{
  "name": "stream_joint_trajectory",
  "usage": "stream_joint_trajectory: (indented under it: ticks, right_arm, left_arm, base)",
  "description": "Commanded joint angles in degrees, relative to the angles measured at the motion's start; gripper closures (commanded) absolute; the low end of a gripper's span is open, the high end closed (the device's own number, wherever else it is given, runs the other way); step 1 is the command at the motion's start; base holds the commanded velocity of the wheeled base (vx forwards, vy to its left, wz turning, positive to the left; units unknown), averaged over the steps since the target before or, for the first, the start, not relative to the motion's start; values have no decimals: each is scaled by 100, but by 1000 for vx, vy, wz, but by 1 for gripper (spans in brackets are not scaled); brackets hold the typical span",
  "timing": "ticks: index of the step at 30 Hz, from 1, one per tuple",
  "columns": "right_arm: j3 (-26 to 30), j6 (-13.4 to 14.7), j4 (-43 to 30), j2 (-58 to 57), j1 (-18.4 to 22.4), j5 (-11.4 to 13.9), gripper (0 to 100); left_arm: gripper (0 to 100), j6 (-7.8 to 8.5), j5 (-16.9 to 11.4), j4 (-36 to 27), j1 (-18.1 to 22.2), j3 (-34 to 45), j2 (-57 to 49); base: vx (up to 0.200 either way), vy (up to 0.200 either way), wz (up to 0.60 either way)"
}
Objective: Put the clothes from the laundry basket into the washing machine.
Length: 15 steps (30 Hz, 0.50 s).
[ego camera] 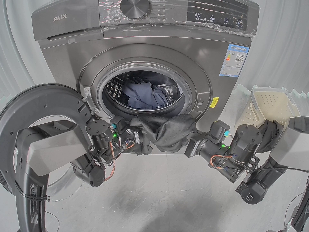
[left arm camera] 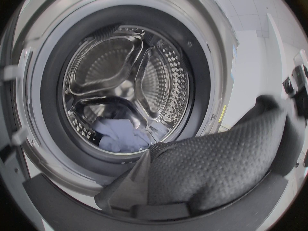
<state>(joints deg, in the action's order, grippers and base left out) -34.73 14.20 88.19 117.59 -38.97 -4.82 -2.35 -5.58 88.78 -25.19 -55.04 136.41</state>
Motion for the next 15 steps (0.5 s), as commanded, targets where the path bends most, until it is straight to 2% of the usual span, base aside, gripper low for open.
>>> stream_joint_trajectory:
  ticks: [1, 10, 11, 12, 13, 15]
  right_arm:
    - [124, 21, 6, 502, -14, 7, 100]
    - [291, 39, 6, 871, -137, 42, 100]
    - [248, 39, 14, 871, -172, 51, 100]
    - [239, 39, 14, 862, -172, 51, 100]
    - [230, 30, 14, 809, -207, 68, 0]
    - [256, -5, 14, 765, -251, 68, 0]
  left_arm:
    - [100, -37, 13, 7, -162, 424, -897]
    - [100, -178, 180, 7, -355, 802, -1671]
    - [100, -327, 189, 7, -443, 960, -1838]
    - [100, -354, 189, 7, -452, 978, -1864]
    - [100, -485, 189, 7, -461, 1074, -1961]
    - [100, -547, 189, 7, -461, 1136, -2022]
  base:
    - [0, 0, 0]
    - [0, 0, 0]
    - [0, 0, 0]
    - [0, 0, 0]
    - [0, 0, 0]
    - [0, 0, 0]
